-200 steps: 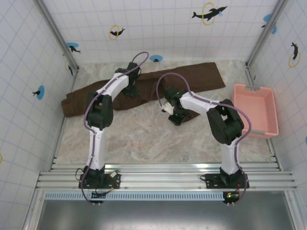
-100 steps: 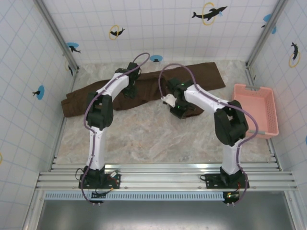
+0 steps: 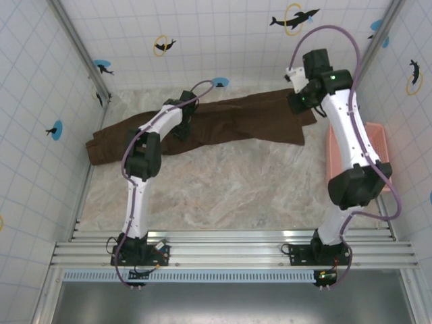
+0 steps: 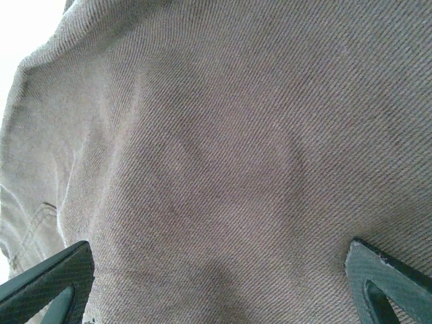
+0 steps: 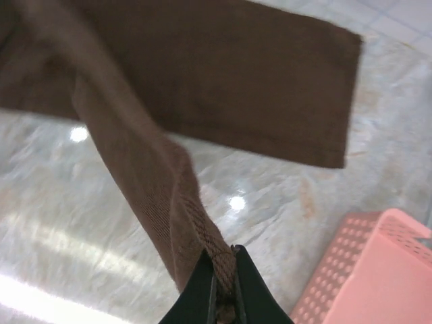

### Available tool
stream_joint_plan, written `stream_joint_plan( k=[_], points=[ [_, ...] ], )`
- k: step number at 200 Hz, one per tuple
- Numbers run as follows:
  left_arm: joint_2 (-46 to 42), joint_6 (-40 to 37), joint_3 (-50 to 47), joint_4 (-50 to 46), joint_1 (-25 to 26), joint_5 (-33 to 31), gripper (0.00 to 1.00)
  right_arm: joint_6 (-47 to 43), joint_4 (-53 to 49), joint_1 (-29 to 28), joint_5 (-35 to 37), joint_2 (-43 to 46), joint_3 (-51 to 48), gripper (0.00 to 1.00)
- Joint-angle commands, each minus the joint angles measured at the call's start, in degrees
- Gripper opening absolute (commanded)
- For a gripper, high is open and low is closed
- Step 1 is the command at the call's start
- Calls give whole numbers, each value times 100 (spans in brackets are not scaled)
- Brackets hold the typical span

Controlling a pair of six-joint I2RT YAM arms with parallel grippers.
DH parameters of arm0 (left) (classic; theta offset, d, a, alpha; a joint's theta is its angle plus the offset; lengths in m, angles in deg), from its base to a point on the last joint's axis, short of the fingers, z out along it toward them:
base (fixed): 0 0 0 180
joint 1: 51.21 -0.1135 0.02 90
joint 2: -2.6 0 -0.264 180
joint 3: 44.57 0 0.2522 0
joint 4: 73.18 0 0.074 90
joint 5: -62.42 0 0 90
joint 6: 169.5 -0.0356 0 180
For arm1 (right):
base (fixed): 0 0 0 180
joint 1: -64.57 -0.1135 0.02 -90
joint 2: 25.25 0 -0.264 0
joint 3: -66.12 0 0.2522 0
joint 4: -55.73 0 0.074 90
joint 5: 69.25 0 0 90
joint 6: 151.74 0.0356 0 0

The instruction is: Roll up the long pants

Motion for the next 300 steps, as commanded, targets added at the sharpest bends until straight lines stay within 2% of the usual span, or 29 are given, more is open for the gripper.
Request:
stream_joint_plan(
  k=[1,27,57,97,126,153,183,208,224,254,268,280,287,295,300],
  points=[
    [-220,-203,-395,-318,-74,-144,97,279,47,220,83,-775,883,0],
    [-544,-207,-447,-423,-83,-109,98,304,37,409,190,-1881,2304,0],
    [-884,-143,-393,-640,-83,72,98,477,162,588,273,-2937,3096,0],
    [-971,-169,-21,-1095,-138,-289,97,621,730,790,542,-3424,3186,0],
    [-559,-56,661,-1727,-226,-523,98,813,1284,978,783,-3802,3450,0],
    [-305,85,1226,-2113,-232,-488,98,1118,1676,1157,961,-4314,3941,0],
    [-134,189,1697,-2468,-230,-581,98,1232,2339,1225,1001,-4650,3960,1],
    [-134,289,1674,-2575,-229,-537,98,1119,2897,1149,1090,-4923,3965,4],
    [-217,561,1472,-2566,-228,-537,98,1010,3201,1068,1278,-5106,3968,13],
    [-401,714,1004,-2493,-241,-563,97,1018,3982,922,1591,-5459,4066,19],
    [-514,803,795,-2449,-265,-565,98,961,4323,869,1665,-5623,4249,36],
    [-635,841,591,-2349,-290,-537,97,952,4558,869,1736,-5678,4325,40],
    [-702,866,495,-2298,-301,-561,98,948,4594,873,1824,-5650,4329,49],
    [-752,871,436,-2265,-319,-570,97,954,4553,888,1997,-5582,4329,65],
    [-765,866,423,-2253,-327,-596,98,956,4470,913,2021,-5527,4326,70]
  ],
)
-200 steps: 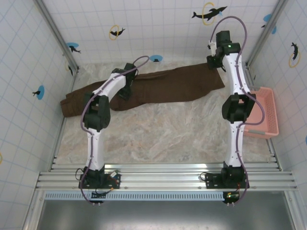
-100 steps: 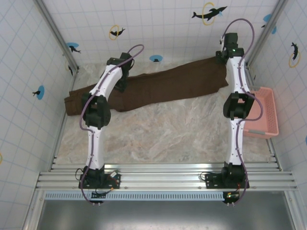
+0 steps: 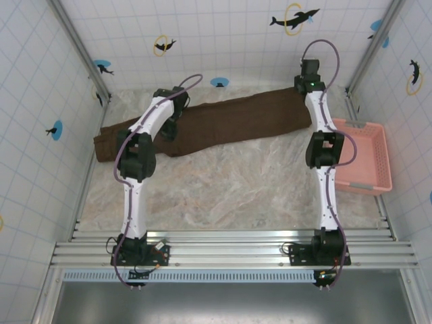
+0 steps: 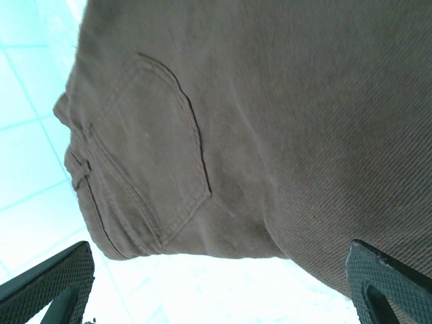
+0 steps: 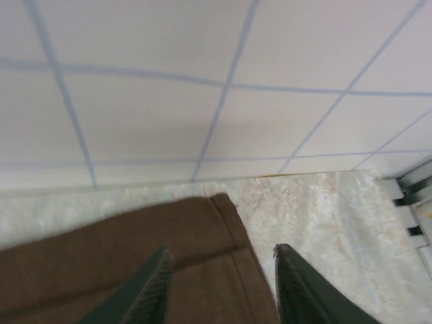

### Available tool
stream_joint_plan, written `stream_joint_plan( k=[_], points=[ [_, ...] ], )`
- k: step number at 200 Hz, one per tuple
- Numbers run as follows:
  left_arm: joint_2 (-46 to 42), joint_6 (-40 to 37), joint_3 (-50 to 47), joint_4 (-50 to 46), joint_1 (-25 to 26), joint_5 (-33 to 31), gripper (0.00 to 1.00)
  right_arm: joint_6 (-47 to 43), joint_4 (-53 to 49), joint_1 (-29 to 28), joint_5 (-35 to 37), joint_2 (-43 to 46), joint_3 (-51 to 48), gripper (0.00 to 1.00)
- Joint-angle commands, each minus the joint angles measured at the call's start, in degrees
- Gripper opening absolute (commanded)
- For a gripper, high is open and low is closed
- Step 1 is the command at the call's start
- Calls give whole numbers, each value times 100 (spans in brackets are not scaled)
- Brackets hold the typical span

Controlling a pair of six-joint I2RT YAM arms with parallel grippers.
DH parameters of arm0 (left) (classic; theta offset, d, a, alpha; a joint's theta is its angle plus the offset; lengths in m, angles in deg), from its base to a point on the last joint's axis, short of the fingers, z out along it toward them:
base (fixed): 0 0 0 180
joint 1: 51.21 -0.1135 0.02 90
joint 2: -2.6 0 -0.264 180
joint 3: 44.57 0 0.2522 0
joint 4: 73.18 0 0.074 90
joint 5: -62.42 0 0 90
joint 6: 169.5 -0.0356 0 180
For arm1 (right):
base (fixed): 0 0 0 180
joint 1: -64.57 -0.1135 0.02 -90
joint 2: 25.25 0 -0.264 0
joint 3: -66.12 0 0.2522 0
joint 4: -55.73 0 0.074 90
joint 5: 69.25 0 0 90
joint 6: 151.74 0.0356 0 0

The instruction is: Roll up the long pants

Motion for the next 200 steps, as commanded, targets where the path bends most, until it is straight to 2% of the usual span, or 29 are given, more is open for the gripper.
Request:
stream_joint_plan(
  k=[1,20,38,70,85,111,134,160,200],
  points=[
    [-442,201,-156,17,-79,-149,98,-45,535,19,427,89,345,71],
    [-427,74,-131,51,-79,-224,97,101,-54,153,416,340,340,76],
    [-333,-21,-105,110,-79,-321,97,443,-845,299,262,634,166,76],
    [-128,-115,-106,297,-88,-295,98,1083,-1215,363,-268,1682,-1751,75],
    [-57,-179,-182,454,-131,-323,98,1321,-1437,318,-225,1912,-2166,75],
    [18,-201,-281,491,-400,-392,98,1635,-2290,155,59,1629,-1628,75],
    [57,-253,-417,524,-709,-412,97,2346,-2993,131,-7,1225,-981,75],
    [190,-502,-490,562,-1013,-528,97,2955,-2961,77,-168,1238,-1247,73],
    [849,-893,-341,650,-1560,-524,97,3206,-2968,-86,-302,1350,-1621,73]
  ],
)
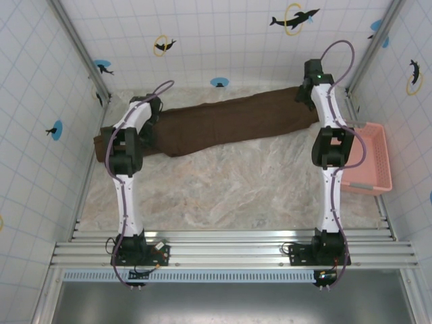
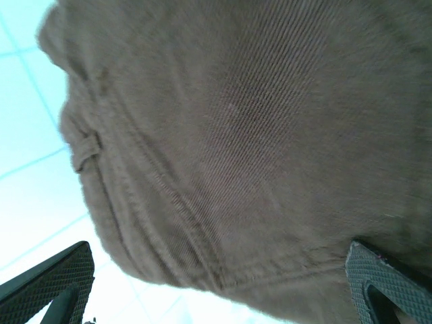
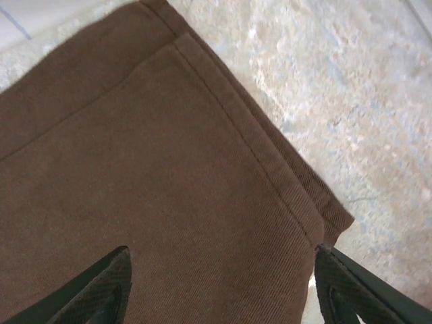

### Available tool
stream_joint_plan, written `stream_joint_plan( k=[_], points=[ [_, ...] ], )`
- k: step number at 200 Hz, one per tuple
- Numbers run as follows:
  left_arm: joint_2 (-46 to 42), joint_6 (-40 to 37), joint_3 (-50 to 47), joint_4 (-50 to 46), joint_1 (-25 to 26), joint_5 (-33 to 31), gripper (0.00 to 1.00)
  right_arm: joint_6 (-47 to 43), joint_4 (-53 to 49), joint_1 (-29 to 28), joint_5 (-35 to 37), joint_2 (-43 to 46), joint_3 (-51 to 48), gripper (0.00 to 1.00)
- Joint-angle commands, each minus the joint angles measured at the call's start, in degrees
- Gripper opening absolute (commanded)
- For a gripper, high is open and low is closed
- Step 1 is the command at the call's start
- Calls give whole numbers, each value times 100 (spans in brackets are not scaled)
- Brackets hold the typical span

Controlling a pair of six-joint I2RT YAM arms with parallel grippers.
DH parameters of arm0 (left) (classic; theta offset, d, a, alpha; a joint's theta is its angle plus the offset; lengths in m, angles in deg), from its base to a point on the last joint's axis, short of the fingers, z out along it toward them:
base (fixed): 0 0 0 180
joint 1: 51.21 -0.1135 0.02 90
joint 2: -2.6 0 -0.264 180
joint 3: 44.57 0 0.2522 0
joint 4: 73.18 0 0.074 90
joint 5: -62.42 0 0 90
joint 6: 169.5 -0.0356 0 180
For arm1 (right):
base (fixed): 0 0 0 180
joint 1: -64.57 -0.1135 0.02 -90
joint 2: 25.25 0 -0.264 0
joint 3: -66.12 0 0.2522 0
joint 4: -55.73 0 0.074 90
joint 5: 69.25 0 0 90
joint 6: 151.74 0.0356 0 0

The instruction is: Roll up the long pants

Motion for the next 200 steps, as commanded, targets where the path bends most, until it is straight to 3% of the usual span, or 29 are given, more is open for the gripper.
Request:
stream_joint_plan(
  k=[1,67,98,133,200],
  points=[
    [375,-419,105,47,-257,-92,98,429,-217,-99,-117,-22,-220,73],
    [1049,-1484,1059,307,-907,-407,98,872,98,-214,-387,573,-1708,73],
    [1060,-1456,1096,374,-1155,-363,97,986,399,-247,-393,897,-2287,73],
    [1128,-1382,1178,375,-1173,-268,97,869,282,-250,-366,1245,-2571,74],
    [959,-1343,1193,356,-964,-295,98,1251,548,-153,-431,1049,-3107,74]
  ],
)
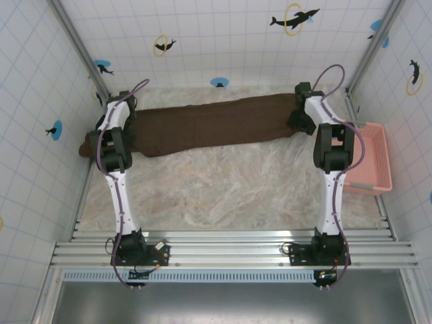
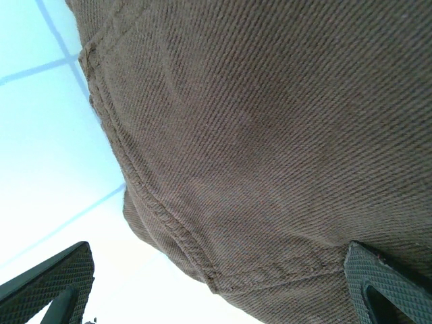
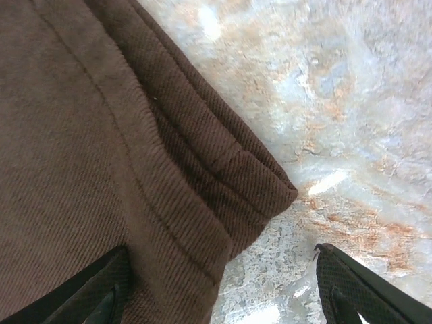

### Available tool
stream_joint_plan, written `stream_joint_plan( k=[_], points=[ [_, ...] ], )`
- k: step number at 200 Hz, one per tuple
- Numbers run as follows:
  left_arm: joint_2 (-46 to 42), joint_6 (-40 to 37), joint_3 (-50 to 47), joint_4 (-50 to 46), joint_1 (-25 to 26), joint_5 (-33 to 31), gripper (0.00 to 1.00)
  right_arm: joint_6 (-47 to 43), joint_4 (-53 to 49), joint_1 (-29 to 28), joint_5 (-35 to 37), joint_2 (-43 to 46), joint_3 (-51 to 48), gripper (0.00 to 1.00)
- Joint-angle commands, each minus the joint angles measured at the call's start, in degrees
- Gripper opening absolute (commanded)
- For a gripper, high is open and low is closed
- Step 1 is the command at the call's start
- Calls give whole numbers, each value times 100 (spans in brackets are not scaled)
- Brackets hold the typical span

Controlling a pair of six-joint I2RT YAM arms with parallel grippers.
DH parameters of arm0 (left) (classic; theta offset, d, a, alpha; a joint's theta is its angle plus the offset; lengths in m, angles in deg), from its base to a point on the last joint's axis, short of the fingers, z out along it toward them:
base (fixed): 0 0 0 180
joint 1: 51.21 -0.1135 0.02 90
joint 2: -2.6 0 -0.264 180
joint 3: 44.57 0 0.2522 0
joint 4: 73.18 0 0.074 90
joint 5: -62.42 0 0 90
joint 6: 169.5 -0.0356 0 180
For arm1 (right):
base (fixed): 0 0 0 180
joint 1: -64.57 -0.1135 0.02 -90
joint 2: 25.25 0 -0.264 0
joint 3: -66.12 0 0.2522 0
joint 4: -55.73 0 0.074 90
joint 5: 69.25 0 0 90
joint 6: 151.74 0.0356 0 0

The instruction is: Roll up the long pants

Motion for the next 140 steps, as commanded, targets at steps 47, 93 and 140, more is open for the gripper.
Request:
stream_joint_plan(
  k=[47,93,140],
  points=[
    [-78,48,-175,120,445,303,98,459,456,25,-516,-789,716,52],
    [-193,157,-346,31,880,400,98,219,1034,38,-748,-792,733,8],
    [-343,428,-477,-54,1278,685,98,-497,1105,24,-429,170,701,0]
  ],
)
